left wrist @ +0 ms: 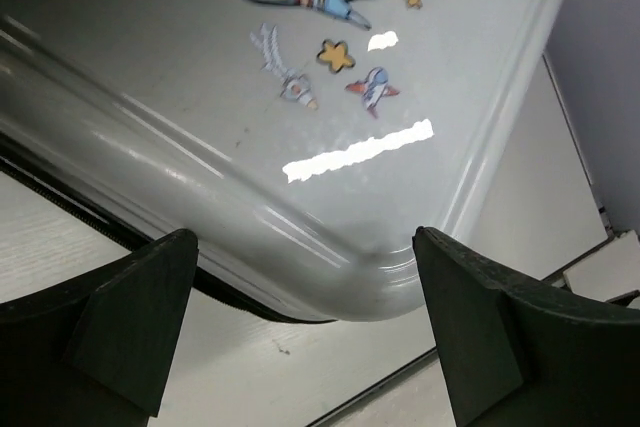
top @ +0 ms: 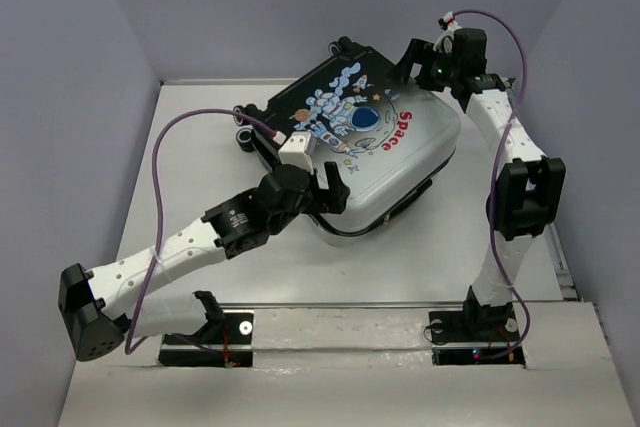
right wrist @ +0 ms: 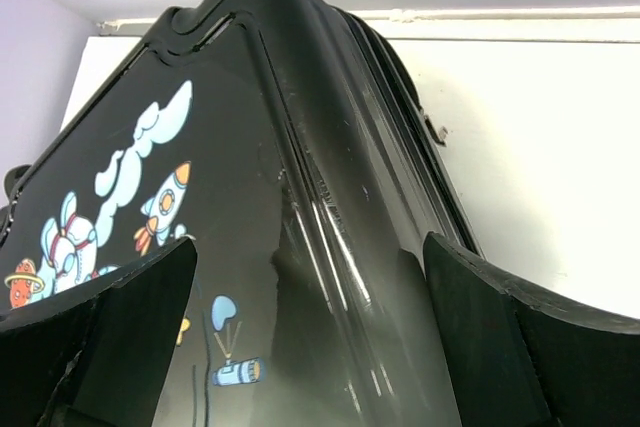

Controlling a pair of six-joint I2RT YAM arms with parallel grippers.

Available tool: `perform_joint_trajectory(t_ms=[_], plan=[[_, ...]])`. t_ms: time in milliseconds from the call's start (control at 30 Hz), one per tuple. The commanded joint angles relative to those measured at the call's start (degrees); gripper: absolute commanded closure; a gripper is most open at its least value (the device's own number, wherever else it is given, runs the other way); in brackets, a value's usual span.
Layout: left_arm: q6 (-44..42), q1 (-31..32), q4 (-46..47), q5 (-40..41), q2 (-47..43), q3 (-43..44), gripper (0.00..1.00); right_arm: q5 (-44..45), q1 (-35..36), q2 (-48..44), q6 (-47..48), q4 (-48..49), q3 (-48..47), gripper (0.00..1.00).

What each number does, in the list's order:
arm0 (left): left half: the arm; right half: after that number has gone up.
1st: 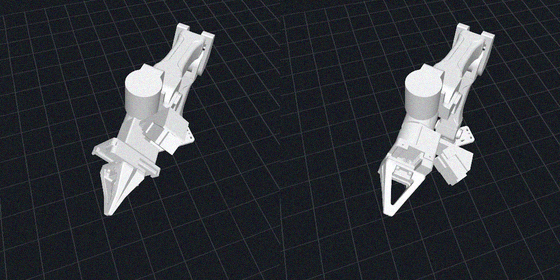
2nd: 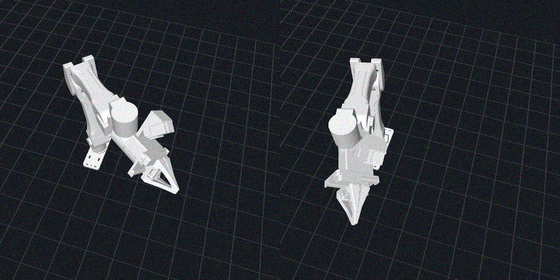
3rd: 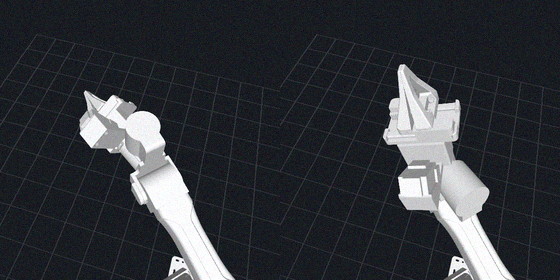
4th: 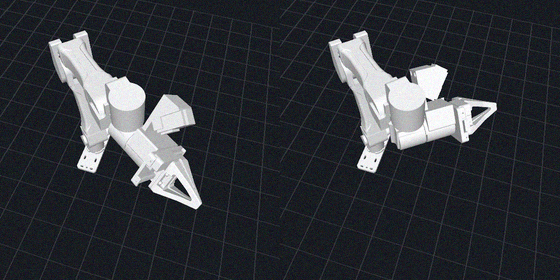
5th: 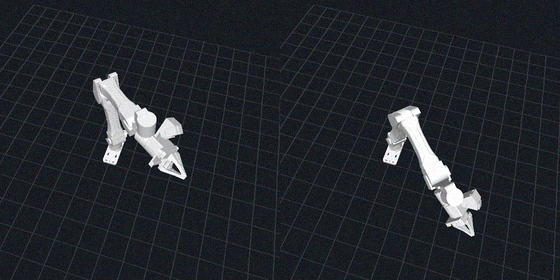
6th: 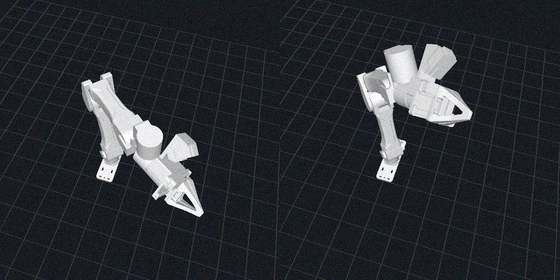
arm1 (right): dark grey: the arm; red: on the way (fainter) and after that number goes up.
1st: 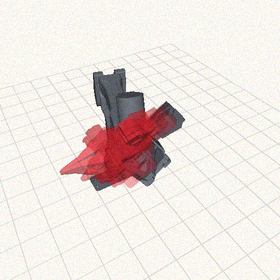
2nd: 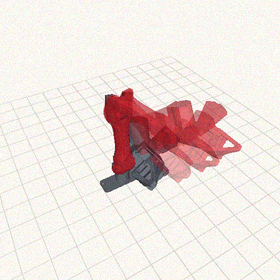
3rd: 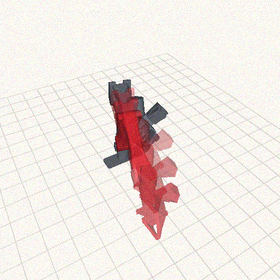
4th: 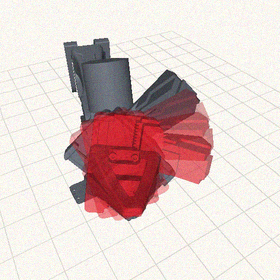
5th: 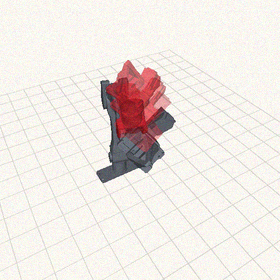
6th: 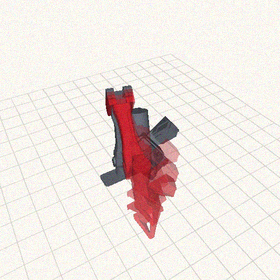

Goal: Pack the luggage

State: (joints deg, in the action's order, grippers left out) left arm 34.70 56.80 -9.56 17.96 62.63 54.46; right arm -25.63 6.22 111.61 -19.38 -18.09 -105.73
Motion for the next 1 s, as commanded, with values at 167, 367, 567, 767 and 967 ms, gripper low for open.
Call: perform_joint_trajectory(t_ms=[167, 367, 567, 767, 967], plan=[[-6.1, -11.6, 6.2, -6.6, -1.4, 15.1, 0.01, -3.8, 6.1, -16.8, -2.2, -3.8, -4.4, 0.0], [-2.6, -19.8, 8.2, -12.1, -5.7, 8.1, 0.01, -0.5, 6.1, -34.9, -0.3, -0.3, 14.6, 0.03], [0.9, -19.6, 9.1, -21.3, -16.1, -11.1, 0.01, -0.8, 10.6, -64.8, -6.4, 12.6, 58.9, 0.93], [2.3, -19.4, 10.9, -26.2, -24.9, -19.7, 0.01, 0.0, 16.3, -78.3, -12.9, 16.8, 78.9, 0.93], [3.2, -22.9, 11.0, -11.8, -19.1, -16.1, 0.01, 3.6, 17.4, -74.6, -12.9, 19.6, 83.7, 0.67]])
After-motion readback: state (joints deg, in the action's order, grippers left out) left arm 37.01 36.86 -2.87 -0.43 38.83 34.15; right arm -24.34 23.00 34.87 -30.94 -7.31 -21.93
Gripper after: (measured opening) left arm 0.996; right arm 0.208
